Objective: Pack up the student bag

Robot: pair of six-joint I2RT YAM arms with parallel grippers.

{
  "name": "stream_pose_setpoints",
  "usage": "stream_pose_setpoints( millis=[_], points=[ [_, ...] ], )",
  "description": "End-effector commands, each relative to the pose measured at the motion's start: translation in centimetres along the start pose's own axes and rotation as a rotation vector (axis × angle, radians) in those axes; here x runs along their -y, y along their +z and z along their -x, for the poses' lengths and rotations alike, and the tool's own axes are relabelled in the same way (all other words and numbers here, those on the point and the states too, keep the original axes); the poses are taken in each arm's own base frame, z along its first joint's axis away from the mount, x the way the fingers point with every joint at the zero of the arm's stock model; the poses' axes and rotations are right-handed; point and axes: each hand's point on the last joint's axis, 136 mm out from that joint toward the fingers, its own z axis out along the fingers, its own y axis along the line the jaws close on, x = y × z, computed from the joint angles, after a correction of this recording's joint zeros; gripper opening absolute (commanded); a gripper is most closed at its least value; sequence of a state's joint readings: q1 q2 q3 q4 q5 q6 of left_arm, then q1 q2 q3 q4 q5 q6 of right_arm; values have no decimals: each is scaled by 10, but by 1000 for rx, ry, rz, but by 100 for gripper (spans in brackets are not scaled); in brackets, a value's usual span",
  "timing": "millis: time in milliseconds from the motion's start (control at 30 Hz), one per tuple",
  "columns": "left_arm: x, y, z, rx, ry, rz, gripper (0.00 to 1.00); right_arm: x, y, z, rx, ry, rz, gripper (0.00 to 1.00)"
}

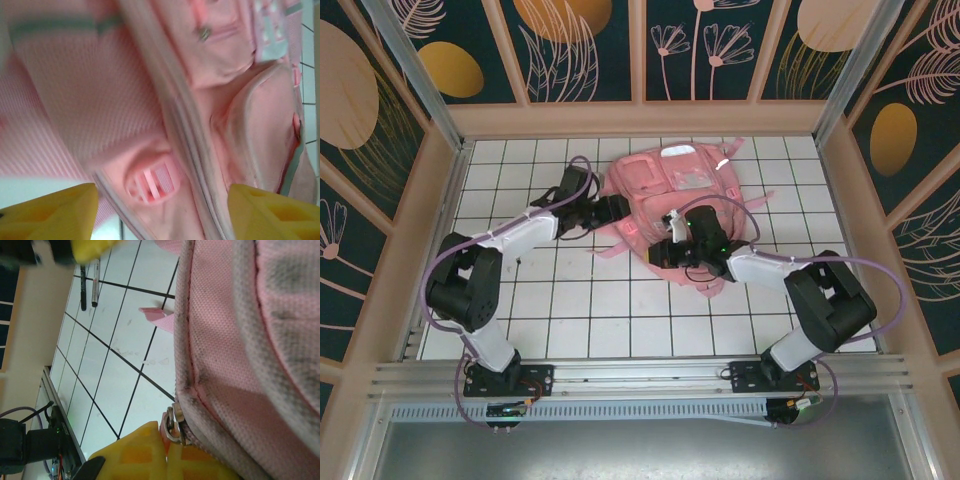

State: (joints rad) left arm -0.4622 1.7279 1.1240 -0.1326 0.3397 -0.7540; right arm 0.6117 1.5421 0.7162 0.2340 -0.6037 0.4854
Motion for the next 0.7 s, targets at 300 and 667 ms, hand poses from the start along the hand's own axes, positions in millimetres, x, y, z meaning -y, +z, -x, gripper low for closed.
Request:
stream_pose_setpoints(
  millis=[300, 667],
  points=[
    [2, 38, -13, 4, -137, 99, 51, -34, 14, 2, -4, -60, 70, 0],
    [-23, 20, 69, 102, 171, 213, 0, 42, -52, -34, 30, 202, -232, 0]
  ],
)
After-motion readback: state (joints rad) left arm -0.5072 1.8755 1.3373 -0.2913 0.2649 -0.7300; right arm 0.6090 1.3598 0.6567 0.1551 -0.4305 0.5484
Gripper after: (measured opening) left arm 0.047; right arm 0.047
